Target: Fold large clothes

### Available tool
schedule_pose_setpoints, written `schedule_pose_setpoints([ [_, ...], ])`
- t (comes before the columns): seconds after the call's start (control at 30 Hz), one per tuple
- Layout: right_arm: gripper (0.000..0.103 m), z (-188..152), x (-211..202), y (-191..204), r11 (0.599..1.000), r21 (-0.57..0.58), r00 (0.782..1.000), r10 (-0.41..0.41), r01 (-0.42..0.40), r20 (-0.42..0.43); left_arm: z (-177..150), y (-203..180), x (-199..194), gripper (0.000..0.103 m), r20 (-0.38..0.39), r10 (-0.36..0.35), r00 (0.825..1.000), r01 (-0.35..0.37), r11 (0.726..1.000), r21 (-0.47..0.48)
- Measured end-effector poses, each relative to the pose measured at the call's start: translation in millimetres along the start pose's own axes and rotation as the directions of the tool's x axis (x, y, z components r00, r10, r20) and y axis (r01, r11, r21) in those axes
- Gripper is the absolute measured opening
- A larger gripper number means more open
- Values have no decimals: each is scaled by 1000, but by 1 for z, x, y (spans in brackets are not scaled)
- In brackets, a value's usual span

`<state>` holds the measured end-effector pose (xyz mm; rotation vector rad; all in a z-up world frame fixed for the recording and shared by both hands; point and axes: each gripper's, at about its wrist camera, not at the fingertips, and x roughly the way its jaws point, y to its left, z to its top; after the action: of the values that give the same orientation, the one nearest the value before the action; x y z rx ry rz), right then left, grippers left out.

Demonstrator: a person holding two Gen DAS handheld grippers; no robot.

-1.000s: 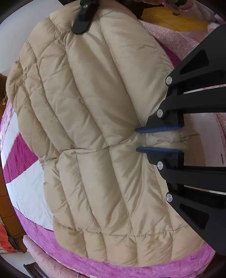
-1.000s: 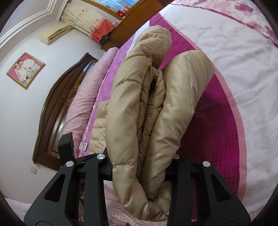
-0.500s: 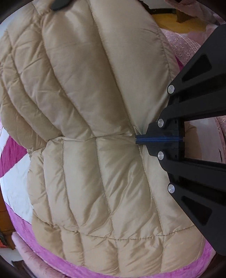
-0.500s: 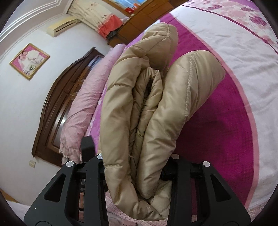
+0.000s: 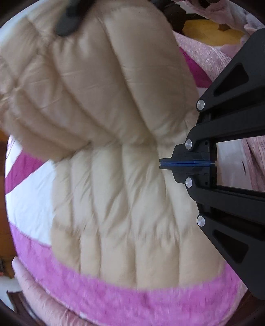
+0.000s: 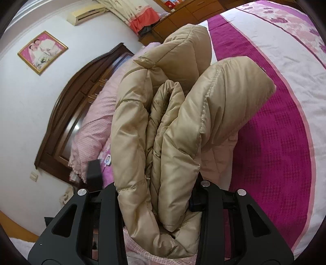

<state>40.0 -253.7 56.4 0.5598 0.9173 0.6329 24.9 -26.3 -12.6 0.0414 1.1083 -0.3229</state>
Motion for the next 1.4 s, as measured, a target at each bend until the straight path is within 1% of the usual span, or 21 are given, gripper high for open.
schedule_pose_setpoints([
  [0.13, 35, 1, 7, 10, 1000, -17, 1000, -26, 26, -18, 0, 26, -18, 0, 33, 44, 999, -42, 998, -52],
  [0.2, 35, 2, 14, 21, 998, -35, 998, -52, 51, -28, 1, 38, -23, 0, 45, 77, 996, -73, 994, -82],
  [0.27, 35, 4, 18, 23, 996, -54, 996, -74, 72, -40, 4, 48, -21, 0, 40, 78, 996, -74, 992, -105],
  [0.4, 36, 7, 28, 32, 995, -69, 996, -71, 67, -60, -4, 64, -25, 0, 27, 102, 994, -98, 988, -122],
  [0.53, 36, 7, 41, 39, 996, -81, 995, -54, 47, -89, -5, 79, -27, 1, 24, 116, 993, -111, 983, -149],
  [0.6, 36, 8, 51, 42, 996, -79, 993, -43, 35, -108, -8, 86, -27, 12, 17, 131, 991, -127, 978, -165],
  [0.67, 36, 8, 61, 44, 997, -74, 991, -35, 25, -126, -9, 96, -25, 17, 11, 146, 989, -142, 973, -182],
  [0.73, 36, 8, 71, 47, 997, -76, 989, -34, 23, -144, -9, 102, -25, 17, 11, 146, 989, -140, 970, -199],
  [0.87, 36, 7, 84, 54, 996, -85, 987, -44, 31, -153, -10, 118, -28, 18, 13, 146, 989, -139, 962, -237],
  [0.97, 36, 6, 93, 55, 995, -95, 984, -47, 31, -173, -13, 128, -31, 22, 23, 171, 985, -160, 956, -245],
  [1.2, 36, 3, 121, 61, 992, -113, 971, -82, 58, -225, -21, 150, -35, 22, 49, 162, 986, -142, 950, -277],
  [1.3, 38, -1, 134, 66, 988, -133, 963, -105, 74, -246, -25, 159, -37, 22, 56, 158, 986, -136, 948, -288],
  [1.4, 44, -6, 149, 70, 983, -157, 954, -133, 93, -267, -27, 170, -42, 22, 59, 161, 985, -138, 947, -292],
])
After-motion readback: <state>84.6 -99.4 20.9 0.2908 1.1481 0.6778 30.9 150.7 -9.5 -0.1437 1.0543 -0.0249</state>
